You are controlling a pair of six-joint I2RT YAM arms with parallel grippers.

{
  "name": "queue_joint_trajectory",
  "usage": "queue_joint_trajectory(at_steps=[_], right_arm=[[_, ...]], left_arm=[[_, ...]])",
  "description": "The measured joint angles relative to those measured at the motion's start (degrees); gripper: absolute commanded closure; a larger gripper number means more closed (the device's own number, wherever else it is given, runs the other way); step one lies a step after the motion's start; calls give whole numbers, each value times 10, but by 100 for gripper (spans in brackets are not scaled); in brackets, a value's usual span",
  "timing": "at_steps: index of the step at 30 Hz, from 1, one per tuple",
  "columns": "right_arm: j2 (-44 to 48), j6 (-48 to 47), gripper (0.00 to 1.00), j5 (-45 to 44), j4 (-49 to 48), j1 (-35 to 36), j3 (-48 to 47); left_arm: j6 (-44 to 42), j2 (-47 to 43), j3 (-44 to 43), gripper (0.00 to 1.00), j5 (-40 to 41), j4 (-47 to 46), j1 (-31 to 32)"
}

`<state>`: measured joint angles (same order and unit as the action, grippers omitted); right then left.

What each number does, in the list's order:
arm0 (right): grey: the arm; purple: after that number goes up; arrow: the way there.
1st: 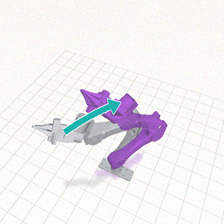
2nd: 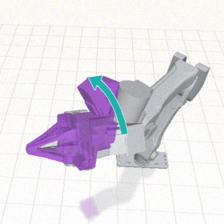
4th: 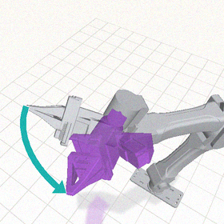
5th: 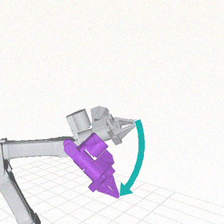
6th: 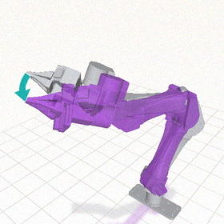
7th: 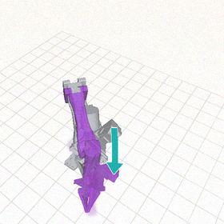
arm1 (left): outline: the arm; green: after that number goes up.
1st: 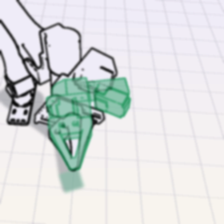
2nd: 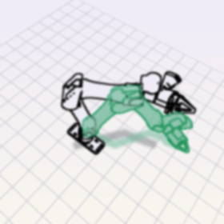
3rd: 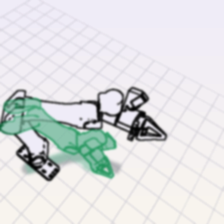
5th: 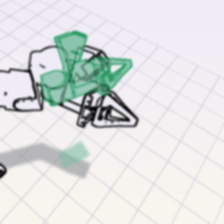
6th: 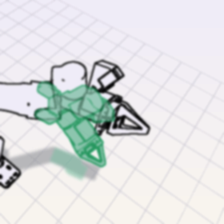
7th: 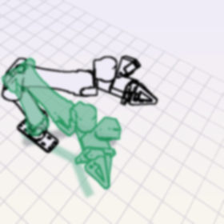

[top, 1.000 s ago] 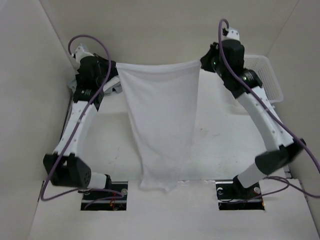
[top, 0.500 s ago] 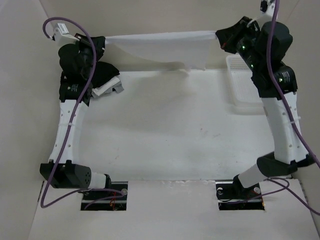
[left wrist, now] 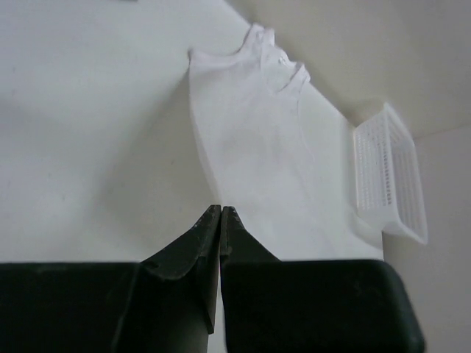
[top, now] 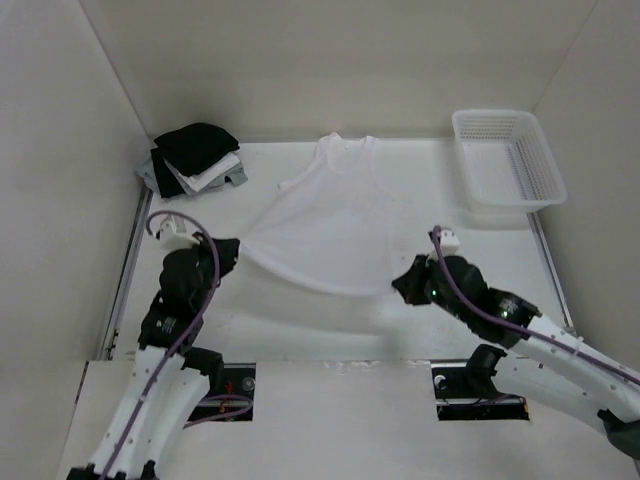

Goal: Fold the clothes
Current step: Flatten the tank top out, then fold the tank top

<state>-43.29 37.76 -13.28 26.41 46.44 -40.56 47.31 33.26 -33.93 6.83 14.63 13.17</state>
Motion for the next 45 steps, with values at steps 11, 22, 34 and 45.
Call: queue_joint_trajectory(at_steps=[11, 22, 34, 45], right_arm=[[76, 281, 100, -135, 118, 429, 81], [-146, 106, 100, -16, -85, -63, 30], [-560, 43, 79, 153, -254, -323, -303], [-604, 40, 79, 137, -287, -297, -231]], left_arm=[[134, -286, 65, 100, 7, 325, 98], [99, 195, 9, 99, 52, -4, 63], [67, 730, -427, 79, 46, -241, 21], [70, 657, -186, 71, 16, -322, -18]])
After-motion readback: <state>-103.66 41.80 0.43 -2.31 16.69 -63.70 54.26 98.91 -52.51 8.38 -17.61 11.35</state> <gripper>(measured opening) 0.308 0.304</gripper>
